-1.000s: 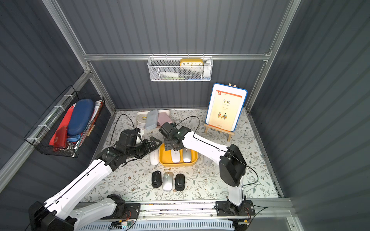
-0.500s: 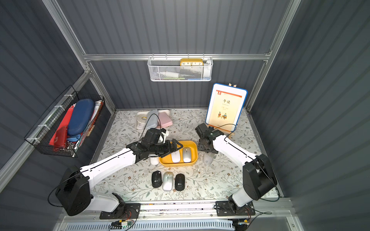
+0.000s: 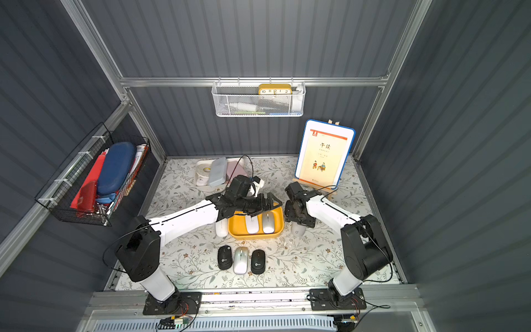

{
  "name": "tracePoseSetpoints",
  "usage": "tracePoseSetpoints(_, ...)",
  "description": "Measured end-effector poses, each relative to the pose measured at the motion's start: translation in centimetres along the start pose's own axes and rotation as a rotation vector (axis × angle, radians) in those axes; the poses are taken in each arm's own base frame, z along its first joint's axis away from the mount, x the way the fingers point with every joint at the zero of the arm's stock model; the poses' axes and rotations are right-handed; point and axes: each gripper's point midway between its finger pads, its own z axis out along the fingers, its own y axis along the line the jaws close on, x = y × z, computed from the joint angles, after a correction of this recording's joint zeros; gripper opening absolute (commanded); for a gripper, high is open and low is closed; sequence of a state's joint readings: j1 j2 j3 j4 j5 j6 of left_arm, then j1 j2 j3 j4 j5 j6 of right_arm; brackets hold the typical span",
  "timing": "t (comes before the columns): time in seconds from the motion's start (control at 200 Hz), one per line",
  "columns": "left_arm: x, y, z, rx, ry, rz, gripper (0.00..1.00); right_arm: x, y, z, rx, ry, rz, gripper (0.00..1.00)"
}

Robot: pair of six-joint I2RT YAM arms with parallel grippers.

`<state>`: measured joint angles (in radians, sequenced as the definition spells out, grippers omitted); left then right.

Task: Put the mouse in the storage box
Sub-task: Pick up the mouse from the center of the board.

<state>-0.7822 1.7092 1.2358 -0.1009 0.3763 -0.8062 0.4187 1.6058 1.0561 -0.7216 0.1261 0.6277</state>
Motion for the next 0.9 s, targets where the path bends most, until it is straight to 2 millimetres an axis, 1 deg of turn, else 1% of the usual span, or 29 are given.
tracePoseSetpoints(0.105,0.2,0.1,0.1,-0.001,0.005,-0.001,0.97,0.0,-0.1,0.3,-0.002,0.014,0.008,0.82)
tracePoseSetpoints(0.235,0.8,0.7,0.0,-0.013,0.013,-0.009,0.97,0.6,-0.2,1.4,-0.008,0.059,0.011,0.83)
tracePoseSetpoints(0.315,1.3,1.2,-0.3,-0.024,0.019,-0.015,0.97,0.9,-0.4,2.2,-0.006,0.086,0.016,0.83)
tracePoseSetpoints(0.395,1.5,1.2,-0.7,-0.032,0.018,-0.017,0.98,1.2,-0.4,2.7,-0.01,0.109,0.025,0.82)
tracePoseSetpoints(0.615,1.2,0.4,-1.8,-0.025,-0.004,-0.002,0.98,1.7,-0.3,4.4,-0.008,0.155,0.033,0.74)
tracePoseSetpoints(0.72,1.4,0.5,-1.8,-0.028,0.0,-0.004,0.98,1.6,-0.3,4.4,-0.008,0.151,0.034,0.65)
tracePoseSetpoints(0.9,1.7,0.8,-1.9,-0.04,0.011,-0.007,0.98,1.7,-0.5,4.3,-0.011,0.135,0.033,0.62)
